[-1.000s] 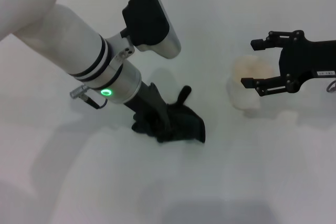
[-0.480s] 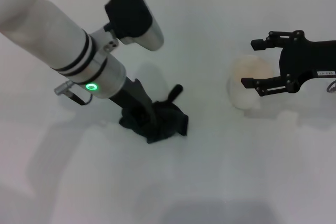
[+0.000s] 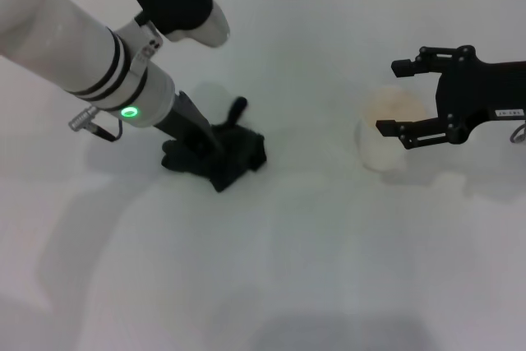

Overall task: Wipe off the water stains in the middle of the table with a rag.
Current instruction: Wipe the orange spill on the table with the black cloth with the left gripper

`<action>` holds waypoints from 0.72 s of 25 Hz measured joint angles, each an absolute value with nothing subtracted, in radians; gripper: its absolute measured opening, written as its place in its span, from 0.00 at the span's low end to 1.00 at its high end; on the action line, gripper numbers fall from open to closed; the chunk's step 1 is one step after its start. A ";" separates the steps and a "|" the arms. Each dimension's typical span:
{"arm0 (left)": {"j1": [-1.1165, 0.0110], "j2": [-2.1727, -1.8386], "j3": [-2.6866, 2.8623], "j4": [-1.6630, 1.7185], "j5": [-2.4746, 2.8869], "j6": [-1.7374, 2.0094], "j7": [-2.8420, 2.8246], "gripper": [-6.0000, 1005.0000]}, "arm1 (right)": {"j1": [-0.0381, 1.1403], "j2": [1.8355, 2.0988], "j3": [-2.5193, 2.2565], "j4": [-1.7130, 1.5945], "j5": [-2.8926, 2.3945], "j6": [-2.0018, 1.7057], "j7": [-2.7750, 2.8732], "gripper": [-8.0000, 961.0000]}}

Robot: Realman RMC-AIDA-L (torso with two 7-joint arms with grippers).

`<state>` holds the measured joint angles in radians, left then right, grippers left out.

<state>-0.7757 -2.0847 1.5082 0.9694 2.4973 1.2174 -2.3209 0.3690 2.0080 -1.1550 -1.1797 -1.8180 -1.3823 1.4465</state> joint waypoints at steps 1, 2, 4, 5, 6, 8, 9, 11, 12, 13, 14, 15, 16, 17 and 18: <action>-0.776 -2.084 1.508 0.969 2.507 1.204 -2.336 0.12 | 0.370 2.008 -1.155 -1.180 -1.818 -1.382 1.447 0.89; -0.776 -2.084 1.508 0.969 2.517 1.191 -2.349 0.12 | 0.371 2.008 -1.155 -1.180 -1.818 -1.382 1.447 0.89; -0.776 -2.084 1.508 0.969 2.537 1.165 -2.379 0.12 | 0.373 2.008 -1.155 -1.180 -1.818 -1.382 1.447 0.89; -0.776 -2.084 1.509 0.968 2.548 1.150 -2.397 0.13 | 0.373 2.008 -1.155 -1.180 -1.818 -1.382 1.447 0.89; -0.776 -2.084 1.510 0.968 2.564 1.132 -2.419 0.13 | 0.373 2.008 -1.155 -1.180 -1.818 -1.382 1.447 0.89; -0.778 -2.084 1.511 0.968 2.593 1.101 -2.460 0.13 | 0.373 2.008 -1.155 -1.180 -1.818 -1.382 1.447 0.89; -0.779 -2.084 1.511 0.968 2.603 1.094 -2.470 0.13 | 0.373 2.008 -1.155 -1.180 -1.818 -1.382 1.446 0.89; -0.781 -2.083 1.511 0.968 2.611 1.087 -2.479 0.13 | 0.373 2.008 -1.155 -1.180 -1.818 -1.382 1.446 0.89; -0.782 -2.083 1.513 0.968 2.608 1.087 -2.472 0.13 | 0.373 2.008 -1.155 -1.180 -1.818 -1.382 1.446 0.89; -0.782 -2.083 1.517 0.968 2.600 1.089 -2.459 0.13 | 0.373 2.008 -1.154 -1.180 -1.818 -1.382 1.446 0.89; -0.782 -2.083 1.527 0.968 2.589 1.091 -2.444 0.13 | 0.373 2.008 -1.154 -1.180 -1.818 -1.381 1.446 0.89; -0.783 -2.083 1.536 0.968 2.581 1.093 -2.432 0.13 | 0.373 2.008 -1.154 -1.180 -1.819 -1.380 1.446 0.89; -0.783 -2.084 1.550 0.968 2.572 1.093 -2.424 0.13 | 0.373 2.008 -1.154 -1.180 -1.820 -1.379 1.446 0.89; -0.783 -2.084 1.563 0.969 2.565 1.093 -2.422 0.13 | 0.374 2.008 -1.154 -1.180 -1.820 -1.378 1.446 0.89; -0.783 -2.084 1.573 0.970 2.557 1.093 -2.420 0.13 | 0.374 2.008 -1.154 -1.180 -1.820 -1.378 1.445 0.89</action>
